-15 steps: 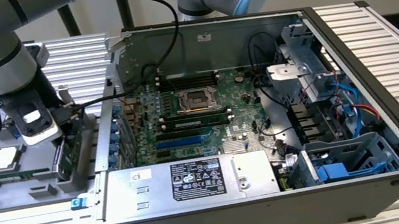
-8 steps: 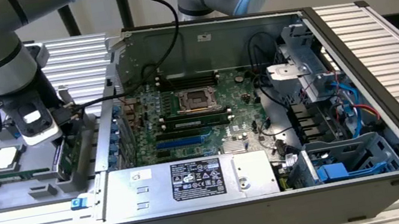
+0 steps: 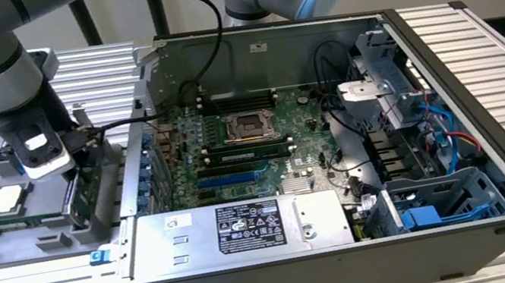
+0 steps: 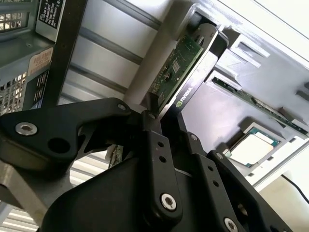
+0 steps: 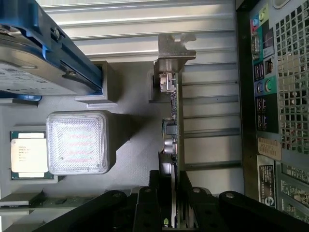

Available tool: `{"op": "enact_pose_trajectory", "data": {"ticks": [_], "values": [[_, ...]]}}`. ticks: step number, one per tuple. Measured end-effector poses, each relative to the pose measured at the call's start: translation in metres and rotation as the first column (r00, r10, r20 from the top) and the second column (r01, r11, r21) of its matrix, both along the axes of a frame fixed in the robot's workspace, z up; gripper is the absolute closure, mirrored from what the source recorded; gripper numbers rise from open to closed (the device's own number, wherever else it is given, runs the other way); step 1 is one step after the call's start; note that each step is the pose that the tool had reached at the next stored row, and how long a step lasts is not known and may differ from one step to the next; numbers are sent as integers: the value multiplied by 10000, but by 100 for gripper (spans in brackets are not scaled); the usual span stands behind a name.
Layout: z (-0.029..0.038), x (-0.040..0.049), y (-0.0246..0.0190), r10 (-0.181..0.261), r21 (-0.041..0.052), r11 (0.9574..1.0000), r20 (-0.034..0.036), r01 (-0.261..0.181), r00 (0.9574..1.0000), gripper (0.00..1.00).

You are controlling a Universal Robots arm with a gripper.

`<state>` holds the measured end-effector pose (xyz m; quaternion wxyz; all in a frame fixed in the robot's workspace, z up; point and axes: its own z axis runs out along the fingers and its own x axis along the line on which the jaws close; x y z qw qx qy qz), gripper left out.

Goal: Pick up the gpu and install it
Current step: 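Pick up the gpu and move the gpu toward the slot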

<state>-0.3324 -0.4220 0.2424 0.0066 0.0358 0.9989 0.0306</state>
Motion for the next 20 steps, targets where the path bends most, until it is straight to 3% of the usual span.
{"op": "enact_pose_trajectory", "data": {"ticks": [20], "values": [[181, 0, 0, 1, -1, 10000, -44, -1, 10000, 100]]}}
